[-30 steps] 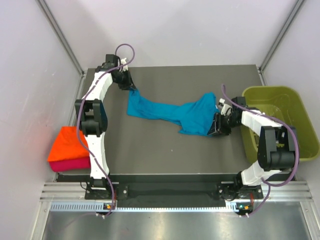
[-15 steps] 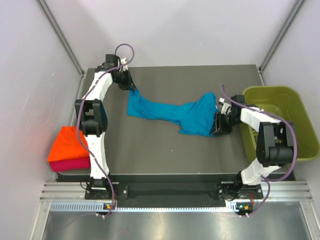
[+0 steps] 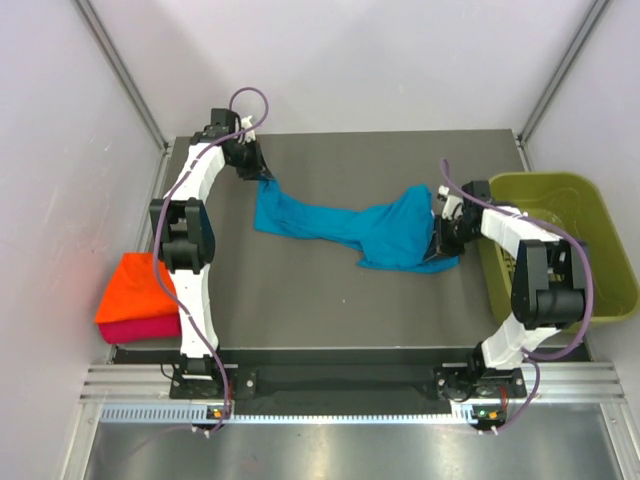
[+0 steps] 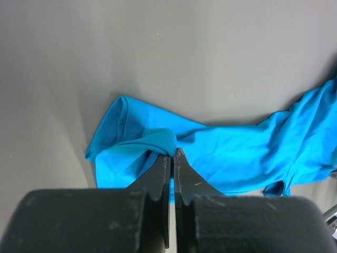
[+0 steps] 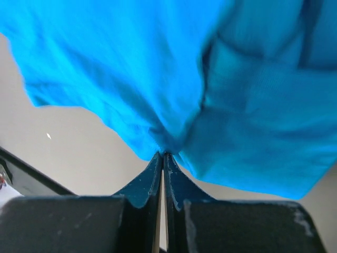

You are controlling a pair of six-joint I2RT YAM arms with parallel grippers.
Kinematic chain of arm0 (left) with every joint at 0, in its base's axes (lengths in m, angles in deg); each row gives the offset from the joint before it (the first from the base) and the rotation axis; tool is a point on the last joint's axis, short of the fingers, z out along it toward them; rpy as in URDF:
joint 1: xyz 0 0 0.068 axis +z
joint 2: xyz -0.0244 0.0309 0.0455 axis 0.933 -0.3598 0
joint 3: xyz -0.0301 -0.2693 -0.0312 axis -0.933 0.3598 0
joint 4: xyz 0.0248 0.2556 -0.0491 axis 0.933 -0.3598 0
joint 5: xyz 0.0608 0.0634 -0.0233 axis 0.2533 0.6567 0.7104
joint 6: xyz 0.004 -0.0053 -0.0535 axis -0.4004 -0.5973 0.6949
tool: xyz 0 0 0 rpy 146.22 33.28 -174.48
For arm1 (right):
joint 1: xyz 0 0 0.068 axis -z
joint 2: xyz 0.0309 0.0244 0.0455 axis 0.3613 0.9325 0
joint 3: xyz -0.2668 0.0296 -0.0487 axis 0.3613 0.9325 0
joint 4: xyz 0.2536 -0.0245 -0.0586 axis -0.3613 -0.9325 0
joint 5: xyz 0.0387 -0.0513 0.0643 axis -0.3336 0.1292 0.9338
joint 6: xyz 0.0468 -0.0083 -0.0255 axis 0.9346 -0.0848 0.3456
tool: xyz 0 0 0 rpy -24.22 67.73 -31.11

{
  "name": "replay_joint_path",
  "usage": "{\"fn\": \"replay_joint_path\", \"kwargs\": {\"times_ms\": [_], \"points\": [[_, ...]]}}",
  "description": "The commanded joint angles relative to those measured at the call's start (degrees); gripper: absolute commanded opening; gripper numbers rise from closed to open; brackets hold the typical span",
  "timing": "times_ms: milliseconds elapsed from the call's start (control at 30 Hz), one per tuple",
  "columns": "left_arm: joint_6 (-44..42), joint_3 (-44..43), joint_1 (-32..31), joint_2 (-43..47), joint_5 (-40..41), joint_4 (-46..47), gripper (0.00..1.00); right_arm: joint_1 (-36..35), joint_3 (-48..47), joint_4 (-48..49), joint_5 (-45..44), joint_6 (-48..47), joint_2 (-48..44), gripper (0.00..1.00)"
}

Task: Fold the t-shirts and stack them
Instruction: Flatten the tshirt out

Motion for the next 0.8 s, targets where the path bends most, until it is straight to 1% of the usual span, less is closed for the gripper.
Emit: {"fn": "replay_joint_path", "kwargs": {"times_ms": [0,167,200,233,267,367,500,567,600,633,667,700,733,767], "points": [[-0.95,-1.29,0.83,5.15,-0.35,1.91,0.0,0.82,-6.63,-0.04,0.33,-1.36,-2.56,0.0],[-4.46,-4.01,1.71,8.48,0.53,1.12,0.0,0.82,-15.68,0.83,0.86,-0.21,-5.64,0.0],[-5.08,-5.32,1.97,9.19,0.62,1.12,0.0,0.73,-18.74,1.44,0.95,-0.21,-6.08,0.0],[-6.04,-6.03,1.97,10.5,0.7,1.03,0.0,0.82,-20.25,1.71,0.78,-0.65,-6.78,0.0],[-6.48,-6.65,2.06,11.3,0.71,1.03,0.0,2.56,-21.83,2.58,0.86,-0.91,-7.04,0.0],[-8.15,-9.02,2.15,14.72,1.23,1.38,0.0,2.66,-29.73,3.38,0.69,-3.02,-7.92,0.0],[-9.82,-11.57,2.15,21.21,2.9,2.17,0.0,3.1,-36.59,3.03,0.51,-6.28,-10.55,0.0],[-10.97,-9.22,2.15,24.56,3.95,4.36,0.0,3.36,-38.45,2.59,0.77,-6.36,-12.14,0.0],[-12.1,-6.86,2.15,29.1,4.13,5.93,0.0,3.37,-39.68,2.51,0.95,-6.63,-14.41,0.0],[-12.81,-4.4,2.15,31.58,3.96,7.34,0.0,3.45,-39.86,2.59,1.04,-6.8,-15.73,0.0],[-12.82,1.63,2.15,34.13,3.61,10.84,0.0,3.37,-39.87,2.94,0.95,-6.8,-17.31,0.0],[-14.56,4.65,2.15,39.29,3.69,12.52,0.0,3.45,-39.69,3.29,0.78,-6.63,-20.37,0.0],[-15.01,7.47,2.15,41.78,3.61,13.93,0.0,3.45,-39.52,4.08,0.51,-6.37,-22.06,0.0],[-15.71,12.8,2.15,44.15,2.39,16.3,0.0,3.45,-39.43,4.35,0.25,-5.93,-23.55,0.0]]}}
